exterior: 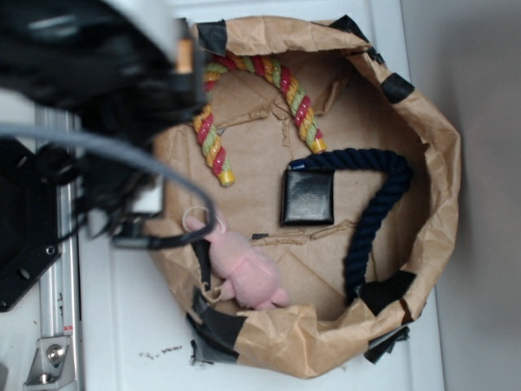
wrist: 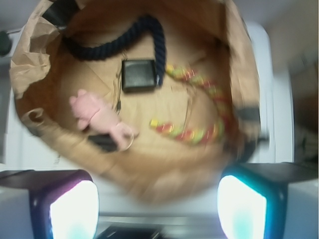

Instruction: Grab the multicolored rope.

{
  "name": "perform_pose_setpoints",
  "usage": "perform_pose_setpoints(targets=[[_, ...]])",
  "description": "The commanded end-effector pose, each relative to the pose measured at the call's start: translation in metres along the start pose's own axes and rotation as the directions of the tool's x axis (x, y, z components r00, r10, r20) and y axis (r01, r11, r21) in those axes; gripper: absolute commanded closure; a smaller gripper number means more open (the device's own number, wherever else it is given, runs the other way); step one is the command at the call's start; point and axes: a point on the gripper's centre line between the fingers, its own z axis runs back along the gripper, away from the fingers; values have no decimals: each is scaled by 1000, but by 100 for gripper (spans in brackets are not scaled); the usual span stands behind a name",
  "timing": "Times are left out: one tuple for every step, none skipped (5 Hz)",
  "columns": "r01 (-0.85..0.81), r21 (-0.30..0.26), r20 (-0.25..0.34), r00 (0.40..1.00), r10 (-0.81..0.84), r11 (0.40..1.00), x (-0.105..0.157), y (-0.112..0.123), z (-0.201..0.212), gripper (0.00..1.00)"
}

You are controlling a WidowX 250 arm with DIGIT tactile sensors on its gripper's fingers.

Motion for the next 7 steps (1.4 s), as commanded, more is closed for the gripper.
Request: perform_pose_setpoints(targets=[[372,105,39,925,-378,922,41,11,-58,0],[569,171,58,809,-585,804,47,-13,-86,0],[644,179,58,748,-661,744,44,-18,-97,0],[656,155,3,748,-664,739,46,-3,-112,0],[634,125,8,769,-639,763,49,14,-116,0],[634,95,14,770,-638,767,51,28,-120,0],[634,73,4,772,-636,770,55,42,-133,0]])
